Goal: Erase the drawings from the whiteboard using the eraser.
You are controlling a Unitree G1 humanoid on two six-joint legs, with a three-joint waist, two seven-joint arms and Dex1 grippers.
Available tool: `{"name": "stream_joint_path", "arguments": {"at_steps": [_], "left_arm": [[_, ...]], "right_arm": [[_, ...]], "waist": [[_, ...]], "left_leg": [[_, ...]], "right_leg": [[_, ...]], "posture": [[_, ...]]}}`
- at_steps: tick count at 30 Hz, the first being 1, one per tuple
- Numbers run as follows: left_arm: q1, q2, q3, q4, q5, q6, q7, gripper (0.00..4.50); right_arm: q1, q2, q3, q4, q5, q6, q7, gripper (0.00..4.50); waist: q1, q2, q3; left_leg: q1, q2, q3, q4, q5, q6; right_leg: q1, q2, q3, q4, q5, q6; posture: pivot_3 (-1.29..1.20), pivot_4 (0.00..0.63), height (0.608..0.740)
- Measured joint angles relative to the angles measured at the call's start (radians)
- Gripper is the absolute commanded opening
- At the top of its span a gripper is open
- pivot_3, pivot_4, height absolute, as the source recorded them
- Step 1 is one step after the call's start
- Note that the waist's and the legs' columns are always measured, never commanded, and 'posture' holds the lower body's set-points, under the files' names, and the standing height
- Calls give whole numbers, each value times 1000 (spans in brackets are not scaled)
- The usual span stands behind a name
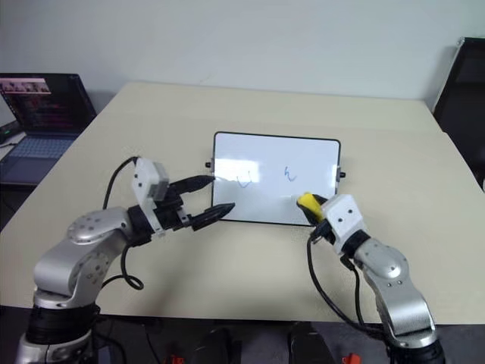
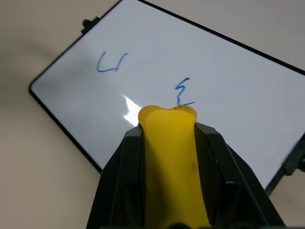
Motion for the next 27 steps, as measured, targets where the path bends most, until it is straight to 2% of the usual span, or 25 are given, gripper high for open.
{"name": "stream_joint_path", "arguments": {"at_steps": [6,13,17,21,27], "left_arm": [[-58,4,-24,34,0,-5,-22,4500],[-50,10,-24,121,15,-66,-74,4500],[-29,15,-23,138,26,-96,-84,4500],[-9,15,-23,153,30,-118,-98,4500],[-8,15,-22,193,37,-160,-119,4500]], "right_arm": [[-215,12,81,125,-72,0,-5,1102],[-416,97,141,428,-151,-34,-65,1102],[-438,113,142,504,-168,-71,-84,1102],[-420,71,174,472,-185,-32,-26,1102],[-383,44,188,430,-192,19,13,1102]], "waist": [[-3,0,0],[-3,0,0],[0,0,0],[0,0,0],[-2,0,0]], "left_leg": [[0,0,0,-1,0,0],[-1,0,0,-2,0,0],[-1,0,0,-2,0,0],[0,0,0,-1,0,0],[1,0,0,3,3,1]], "right_leg": [[0,0,0,0,2,3],[-1,0,-1,-1,3,4],[-1,0,-1,0,5,2],[1,0,-1,0,3,6],[1,0,0,0,5,0]], "posture": [[0,150,740],[0,150,740],[0,150,740],[0,150,740],[0,150,740]]}}
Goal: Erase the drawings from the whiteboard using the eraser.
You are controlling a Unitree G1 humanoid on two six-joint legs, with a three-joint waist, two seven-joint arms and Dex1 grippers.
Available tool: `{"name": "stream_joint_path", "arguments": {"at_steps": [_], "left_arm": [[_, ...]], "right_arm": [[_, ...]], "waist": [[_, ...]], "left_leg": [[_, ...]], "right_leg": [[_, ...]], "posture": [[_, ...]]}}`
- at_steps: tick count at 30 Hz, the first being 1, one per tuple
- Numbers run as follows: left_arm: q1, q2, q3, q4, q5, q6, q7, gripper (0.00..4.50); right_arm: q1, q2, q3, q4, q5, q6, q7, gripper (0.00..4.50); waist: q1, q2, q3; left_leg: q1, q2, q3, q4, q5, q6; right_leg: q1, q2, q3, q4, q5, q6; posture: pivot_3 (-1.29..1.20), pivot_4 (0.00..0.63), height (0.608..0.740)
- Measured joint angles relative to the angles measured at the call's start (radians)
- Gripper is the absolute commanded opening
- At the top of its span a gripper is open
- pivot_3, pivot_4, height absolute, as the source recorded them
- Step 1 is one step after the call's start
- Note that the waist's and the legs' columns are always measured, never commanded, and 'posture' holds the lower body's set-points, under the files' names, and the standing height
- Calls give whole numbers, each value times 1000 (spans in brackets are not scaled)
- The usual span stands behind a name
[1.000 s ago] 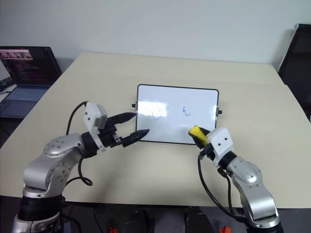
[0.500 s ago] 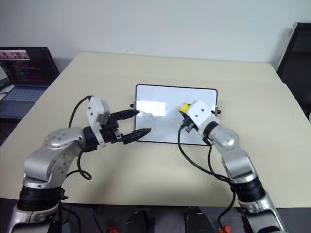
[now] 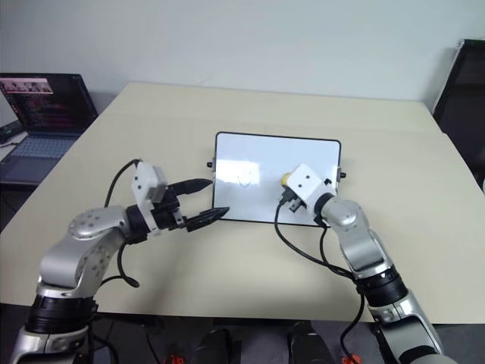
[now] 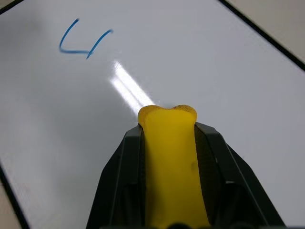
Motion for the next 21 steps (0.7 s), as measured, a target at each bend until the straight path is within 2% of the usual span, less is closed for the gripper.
{"name": "stream_joint_path", "arguments": {"at_steps": [6,16,21], "left_arm": [[15,0,0,25,9,-36,-21,4500],[32,-1,0,40,11,-64,-26,4500],[32,-1,0,40,11,-64,-25,4500]], "right_arm": [[-51,9,-45,65,-41,-8,-111,1102],[11,-5,50,-47,-30,63,51,1102],[-28,27,31,2,-70,44,-63,1102]], "waist": [[0,0,0],[-7,-1,0],[-7,-1,0]], "left_leg": [[0,0,0,3,2,1],[0,0,0,0,2,1],[0,0,0,0,2,1]], "right_leg": [[-2,0,0,-1,3,0],[-1,0,1,0,3,0],[-2,0,1,0,3,0]], "posture": [[0,150,740],[0,150,740],[0,150,740]]}}
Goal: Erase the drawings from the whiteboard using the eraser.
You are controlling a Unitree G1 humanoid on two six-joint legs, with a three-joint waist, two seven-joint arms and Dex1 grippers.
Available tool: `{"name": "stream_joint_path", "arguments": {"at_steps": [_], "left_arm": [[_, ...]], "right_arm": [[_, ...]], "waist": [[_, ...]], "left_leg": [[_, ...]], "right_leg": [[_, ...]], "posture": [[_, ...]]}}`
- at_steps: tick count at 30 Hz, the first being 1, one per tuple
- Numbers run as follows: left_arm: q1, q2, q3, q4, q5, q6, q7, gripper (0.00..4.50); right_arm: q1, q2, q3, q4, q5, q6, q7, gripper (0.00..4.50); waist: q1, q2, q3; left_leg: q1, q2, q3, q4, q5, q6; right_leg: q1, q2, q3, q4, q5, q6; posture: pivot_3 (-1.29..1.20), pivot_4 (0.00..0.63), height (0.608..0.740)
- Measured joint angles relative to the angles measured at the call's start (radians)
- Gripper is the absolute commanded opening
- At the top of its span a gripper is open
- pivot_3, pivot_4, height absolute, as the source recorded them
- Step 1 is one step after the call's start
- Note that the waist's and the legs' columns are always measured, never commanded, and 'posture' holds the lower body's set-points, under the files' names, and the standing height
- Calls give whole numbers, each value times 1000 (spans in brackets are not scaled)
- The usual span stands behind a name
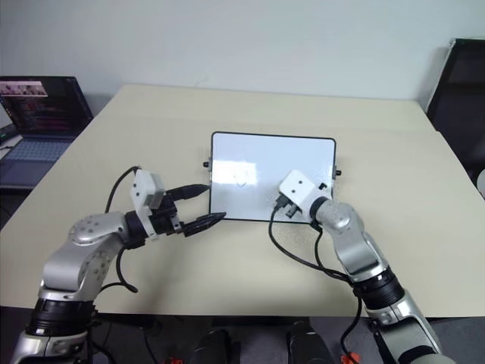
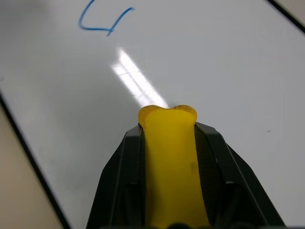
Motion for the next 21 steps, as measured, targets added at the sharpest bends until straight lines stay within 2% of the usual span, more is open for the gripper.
{"name": "stream_joint_path", "arguments": {"at_steps": [6,11,21], "left_arm": [[0,0,0,0,-1,1,4,4500],[3,0,12,-2,-17,36,28,4500],[22,14,80,-41,-46,95,55,4500]], "right_arm": [[-2,-23,-55,13,-11,-5,-48,1102],[52,-29,-89,-55,26,32,-1,1102],[156,42,-170,-195,169,76,32,1101]], "waist": [[8,-1,-1],[7,-1,-1],[3,0,1]], "left_leg": [[0,0,0,0,0,0],[0,0,0,0,0,0],[-2,0,0,-4,0,0]], "right_leg": [[0,0,0,-2,0,0],[0,0,0,-2,0,0],[-1,0,0,-2,-2,0]], "posture": [[0,150,740],[0,150,740],[0,150,740]]}}
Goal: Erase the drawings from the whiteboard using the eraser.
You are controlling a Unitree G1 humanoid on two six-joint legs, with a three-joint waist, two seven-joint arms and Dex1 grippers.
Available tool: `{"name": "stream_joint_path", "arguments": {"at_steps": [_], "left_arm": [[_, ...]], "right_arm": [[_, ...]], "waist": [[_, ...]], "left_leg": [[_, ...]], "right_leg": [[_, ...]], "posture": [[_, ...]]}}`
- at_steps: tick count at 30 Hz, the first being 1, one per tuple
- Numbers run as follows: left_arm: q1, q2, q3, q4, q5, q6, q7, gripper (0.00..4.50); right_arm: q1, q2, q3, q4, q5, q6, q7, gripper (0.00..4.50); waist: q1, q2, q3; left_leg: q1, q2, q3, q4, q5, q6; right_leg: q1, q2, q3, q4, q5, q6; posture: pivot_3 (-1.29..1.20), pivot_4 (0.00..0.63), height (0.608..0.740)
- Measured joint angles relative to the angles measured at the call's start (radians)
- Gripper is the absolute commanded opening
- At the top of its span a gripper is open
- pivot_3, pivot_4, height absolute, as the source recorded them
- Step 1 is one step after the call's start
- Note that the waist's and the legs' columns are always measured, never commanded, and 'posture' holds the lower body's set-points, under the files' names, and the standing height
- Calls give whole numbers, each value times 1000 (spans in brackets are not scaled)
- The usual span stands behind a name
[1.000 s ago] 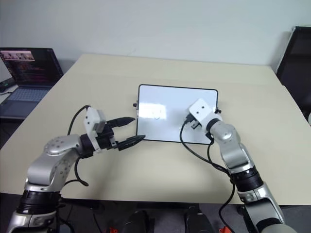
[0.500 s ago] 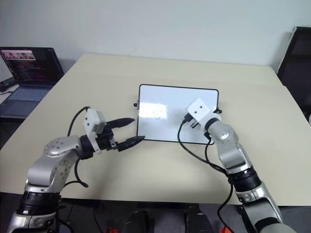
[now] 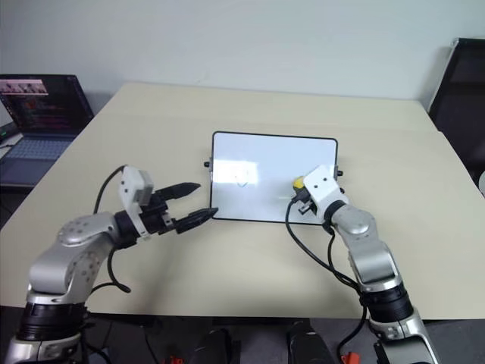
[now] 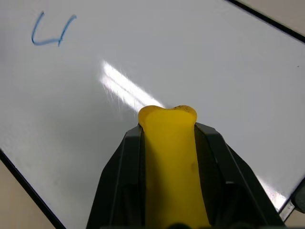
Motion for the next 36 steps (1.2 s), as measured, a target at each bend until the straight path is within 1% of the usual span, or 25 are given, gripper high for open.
{"name": "stream_joint_path", "arguments": {"at_steps": [2,3,6,10,12,21,29,32,36], "left_arm": [[1,1,7,-8,0,7,19,4500],[10,1,15,-15,0,15,36,4500],[32,1,43,-18,1,31,73,4500],[50,2,49,-52,-3,41,82,4500],[63,2,50,-73,-9,47,84,4500],[89,12,77,-90,-20,59,87,4500],[119,12,77,-75,-14,16,57,4500],[119,18,76,-71,-1,-2,45,4500],[113,22,68,-41,7,-17,19,4500]], "right_arm": [[32,2,-27,-64,48,-12,22,1101],[82,-6,-43,-122,86,-21,48,1101],[197,-39,-50,-205,165,-33,117,1101],[233,-38,-54,-225,215,-52,134,1101],[233,-30,-54,-227,225,-72,131,1101],[224,-32,-44,-205,225,-132,130,1101],[198,-63,-8,-193,218,-141,147,1101],[147,-71,47,-163,179,-142,148,1101],[-4,-51,122,-64,108,-143,128,1101]], "waist": [[1,0,0],[3,0,0],[6,0,0],[1,0,0],[0,0,0],[3,0,0],[2,0,0],[2,0,0],[0,0,1]], "left_leg": [[-1,0,0,-2,0,0],[0,0,0,-2,-2,-2],[-1,0,-1,-3,-5,-6],[-1,0,-1,-3,-5,-7],[0,0,-1,-3,-5,-7],[0,0,-1,-1,-5,-7],[0,0,-1,-1,-5,-7],[0,0,-1,-1,-5,-7],[0,0,-1,-1,-5,-7]], "right_leg": [[0,0,0,0,-2,-1],[0,0,-1,0,-5,0],[0,0,-1,1,-7,4],[0,0,-1,1,-8,4],[0,0,-1,1,-10,-1],[1,0,-1,1,-10,-1],[1,0,-1,1,-10,-1],[1,0,-1,2,-10,-1],[1,0,-1,2,-10,-1]], "posture": [[0,150,740],[0,150,740],[0,150,740],[0,150,740],[0,150,740],[0,150,740],[0,150,740],[0,150,740],[0,150,740]]}}
